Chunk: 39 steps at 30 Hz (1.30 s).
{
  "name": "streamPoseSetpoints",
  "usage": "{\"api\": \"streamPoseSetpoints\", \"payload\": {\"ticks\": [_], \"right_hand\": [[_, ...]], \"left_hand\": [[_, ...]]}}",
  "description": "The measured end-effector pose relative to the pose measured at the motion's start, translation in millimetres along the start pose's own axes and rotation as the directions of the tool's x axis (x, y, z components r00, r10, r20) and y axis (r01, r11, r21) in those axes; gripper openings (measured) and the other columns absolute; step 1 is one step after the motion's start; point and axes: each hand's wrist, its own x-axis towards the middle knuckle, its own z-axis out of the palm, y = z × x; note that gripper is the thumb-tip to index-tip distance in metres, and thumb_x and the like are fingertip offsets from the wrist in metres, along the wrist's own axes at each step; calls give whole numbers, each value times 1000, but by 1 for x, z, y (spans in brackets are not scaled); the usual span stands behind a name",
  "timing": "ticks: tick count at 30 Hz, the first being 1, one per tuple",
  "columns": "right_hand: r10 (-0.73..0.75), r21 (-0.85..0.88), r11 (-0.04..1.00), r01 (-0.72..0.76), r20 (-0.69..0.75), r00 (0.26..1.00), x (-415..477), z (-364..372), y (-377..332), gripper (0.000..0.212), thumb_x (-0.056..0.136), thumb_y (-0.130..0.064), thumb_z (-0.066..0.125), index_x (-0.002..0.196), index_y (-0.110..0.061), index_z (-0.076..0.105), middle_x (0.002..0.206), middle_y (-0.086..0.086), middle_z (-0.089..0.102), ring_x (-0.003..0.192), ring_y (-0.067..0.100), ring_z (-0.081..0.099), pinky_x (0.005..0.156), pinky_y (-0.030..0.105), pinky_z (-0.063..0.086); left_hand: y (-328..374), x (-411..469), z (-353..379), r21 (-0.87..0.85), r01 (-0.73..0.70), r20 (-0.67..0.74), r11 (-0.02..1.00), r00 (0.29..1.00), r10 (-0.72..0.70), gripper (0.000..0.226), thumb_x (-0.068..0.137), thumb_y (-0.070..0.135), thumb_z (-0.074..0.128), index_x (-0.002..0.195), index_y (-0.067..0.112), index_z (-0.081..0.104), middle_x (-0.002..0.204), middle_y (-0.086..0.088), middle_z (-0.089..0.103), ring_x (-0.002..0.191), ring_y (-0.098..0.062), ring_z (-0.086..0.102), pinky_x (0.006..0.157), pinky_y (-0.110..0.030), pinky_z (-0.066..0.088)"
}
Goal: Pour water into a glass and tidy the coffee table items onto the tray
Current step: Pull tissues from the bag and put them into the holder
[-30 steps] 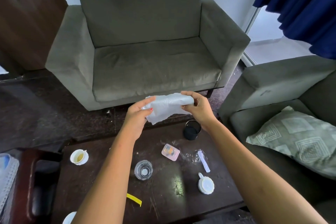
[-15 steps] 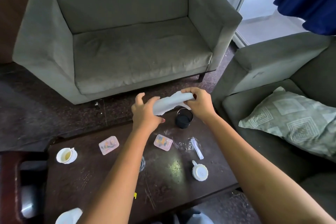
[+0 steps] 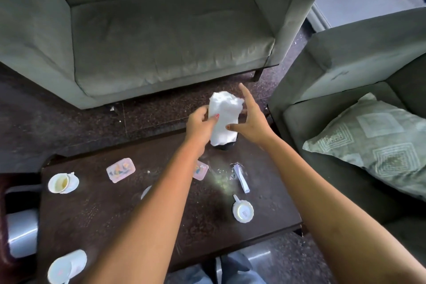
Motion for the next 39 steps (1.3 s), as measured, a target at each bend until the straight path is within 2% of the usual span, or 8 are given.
{"api": "streamPoseSetpoints", "payload": {"ticks": [3, 6, 12, 19, 26, 29, 32, 39], "right_hand": [[64, -16, 998, -63, 99, 993, 15, 5, 23, 104, 68, -5, 79, 149, -27, 18, 144, 2, 42, 127, 24, 45, 103, 37, 42], [100, -91, 991, -96, 36, 994, 33, 16, 41, 65, 72, -7, 74, 132, -14, 49, 112, -3, 59, 108, 22, 56, 73, 9, 35], [80, -287, 955, -77, 0, 997, 64, 41, 75, 12, 83, -11, 62, 94, -8, 67, 93, 10, 70, 81, 22, 60, 56, 20, 26], [150, -471, 872, -132, 1, 989, 76, 61, 102, 15, 80, 0, 52, 90, -10, 58, 97, 14, 63, 87, 34, 60, 65, 28, 37], [300, -481, 846, -229, 75, 951, 75, 84, 115, 42, 79, 3, 55, 119, -11, 47, 110, 15, 59, 102, 34, 57, 75, 35, 44], [348, -499, 820, -281, 44, 937, 74, 90, 119, 59, 80, 8, 51, 134, -13, 37, 122, 14, 54, 122, 34, 39, 84, 40, 45], [314, -538, 788, -299, -66, 947, 69, 89, 119, 62, 79, 13, 46, 132, -16, 36, 127, 12, 41, 124, 36, 29, 83, 44, 45], [365, -443, 821, -360, -78, 928, 66, 87, 121, 60, 80, 10, 45, 134, -14, 36, 118, 18, 54, 113, 37, 49, 80, 39, 44]], "left_hand": [[-14, 19, 8, -197, 65, 84, 978, 995, -49, 22, 91, 5, 56, 104, 22, 62, 103, -1, 68, 100, -17, 63, 91, -34, 50], [-32, 38, 15, -247, 118, 137, 962, 987, -86, 25, 91, 1, 55, 101, 22, 62, 98, 2, 68, 98, -16, 62, 95, -34, 49], [-63, 73, 23, -181, 202, 79, 963, 979, -190, 29, 86, -2, 60, 93, 26, 62, 101, -1, 67, 109, -22, 61, 101, -35, 47], [-79, 90, 27, 20, 170, 46, 985, 984, -171, 35, 80, -3, 62, 94, 30, 62, 91, 11, 64, 84, -3, 57, 62, -9, 44], [-93, 89, 26, 53, 179, 85, 982, 979, -183, 68, 76, -9, 58, 127, 35, 51, 119, 5, 57, 105, -11, 57, 80, -16, 44], [-98, 88, 23, 58, 192, 96, 980, 976, -197, 71, 75, -9, 58, 127, 38, 50, 119, 9, 55, 107, -7, 54, 74, -12, 41], [-104, 86, 23, 129, 156, 117, 979, 978, -172, 65, 74, -9, 54, 123, 34, 54, 117, 9, 61, 109, -11, 58, 78, -17, 45], [-113, 86, 29, 273, 67, 160, 960, 980, -115, 69, 72, -11, 46, 126, 32, 53, 120, 8, 61, 113, -14, 55, 89, -21, 42]]}}
